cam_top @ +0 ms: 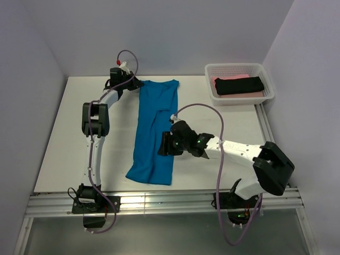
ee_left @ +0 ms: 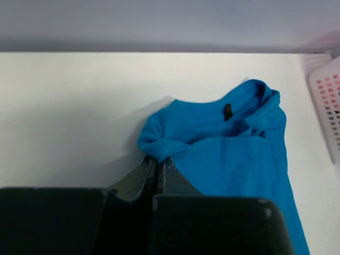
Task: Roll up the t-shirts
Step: Fold the tshirt
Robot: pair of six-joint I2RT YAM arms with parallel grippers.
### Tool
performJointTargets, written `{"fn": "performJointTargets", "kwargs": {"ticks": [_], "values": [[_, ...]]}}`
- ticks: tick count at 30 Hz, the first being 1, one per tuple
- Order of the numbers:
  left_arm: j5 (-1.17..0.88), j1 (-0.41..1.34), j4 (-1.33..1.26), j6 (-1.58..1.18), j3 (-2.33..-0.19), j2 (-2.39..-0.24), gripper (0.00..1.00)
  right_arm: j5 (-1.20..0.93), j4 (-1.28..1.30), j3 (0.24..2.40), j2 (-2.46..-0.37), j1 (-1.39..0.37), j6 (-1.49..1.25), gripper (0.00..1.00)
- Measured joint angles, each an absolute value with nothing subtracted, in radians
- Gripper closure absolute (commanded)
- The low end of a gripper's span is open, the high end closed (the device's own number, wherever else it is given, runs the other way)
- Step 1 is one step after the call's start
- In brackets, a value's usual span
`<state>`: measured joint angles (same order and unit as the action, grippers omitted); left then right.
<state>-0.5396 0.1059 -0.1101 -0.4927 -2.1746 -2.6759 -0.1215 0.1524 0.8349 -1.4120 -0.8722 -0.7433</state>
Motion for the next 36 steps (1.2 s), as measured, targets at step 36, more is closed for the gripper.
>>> {"fn": "performJointTargets", "kwargs": {"ticks": [36], "values": [[-0.466,-0.035,-0.271,-0.46,-2.098,-2.659,1.0,-0.029,0.249,1.108,-1.78,-1.124,-0.836,0.54]]}}
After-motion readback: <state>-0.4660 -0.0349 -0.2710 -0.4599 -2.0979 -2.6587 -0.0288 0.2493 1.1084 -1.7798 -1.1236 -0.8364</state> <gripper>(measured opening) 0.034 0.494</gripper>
